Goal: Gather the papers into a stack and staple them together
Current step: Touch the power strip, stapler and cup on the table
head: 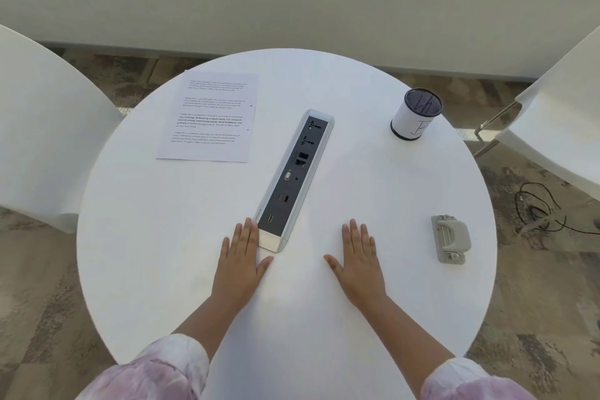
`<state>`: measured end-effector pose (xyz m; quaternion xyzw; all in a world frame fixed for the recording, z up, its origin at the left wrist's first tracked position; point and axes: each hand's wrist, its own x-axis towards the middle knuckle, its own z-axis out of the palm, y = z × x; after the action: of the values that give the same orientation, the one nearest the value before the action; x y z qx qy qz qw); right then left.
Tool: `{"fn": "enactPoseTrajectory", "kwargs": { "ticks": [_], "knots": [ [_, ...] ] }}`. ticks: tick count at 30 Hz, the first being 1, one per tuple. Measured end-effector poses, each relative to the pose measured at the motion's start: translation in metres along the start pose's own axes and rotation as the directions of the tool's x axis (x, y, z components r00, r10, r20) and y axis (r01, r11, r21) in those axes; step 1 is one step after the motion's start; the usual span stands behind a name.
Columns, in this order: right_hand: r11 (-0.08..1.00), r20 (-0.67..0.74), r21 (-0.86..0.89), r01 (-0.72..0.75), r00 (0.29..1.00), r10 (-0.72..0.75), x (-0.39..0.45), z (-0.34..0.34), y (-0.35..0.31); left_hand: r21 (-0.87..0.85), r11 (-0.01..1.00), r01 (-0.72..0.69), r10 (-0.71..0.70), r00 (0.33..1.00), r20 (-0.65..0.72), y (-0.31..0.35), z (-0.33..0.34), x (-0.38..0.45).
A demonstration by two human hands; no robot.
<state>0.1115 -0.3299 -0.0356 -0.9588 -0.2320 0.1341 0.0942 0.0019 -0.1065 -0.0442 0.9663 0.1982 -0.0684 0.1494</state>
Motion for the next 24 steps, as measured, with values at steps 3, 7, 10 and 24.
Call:
{"fn": "enactPoseTrajectory", "kwargs": {
  "ticks": [3,7,10,24],
  "knots": [
    [1.0,0.014,-0.003,-0.021,1.0,0.021,-0.0001,-0.0008,-0.0012,0.04,0.999,0.01,-0.01,1.0,0.0,0.0007,-0.0022,-0.0001],
    [1.0,-0.02,-0.029,0.005,1.0,-0.005,-0.0005,0.0019,0.0001,0.073,0.997,0.004,-0.003,1.0,-0.016,-0.0007,0.0006,-0.001],
    [0.999,-0.017,-0.047,-0.005,1.0,0.004,-0.0006,0.003,0.0007,0.082,0.997,0.0,0.003,0.999,-0.038,-0.0009,0.0029,-0.0011],
    [0.998,-0.086,-0.054,0.017,0.996,-0.022,-0.0015,0.0084,0.0032,0.081,0.997,0.002,0.005,0.997,-0.08,-0.0002,0.0061,-0.0015]
  ]
}}
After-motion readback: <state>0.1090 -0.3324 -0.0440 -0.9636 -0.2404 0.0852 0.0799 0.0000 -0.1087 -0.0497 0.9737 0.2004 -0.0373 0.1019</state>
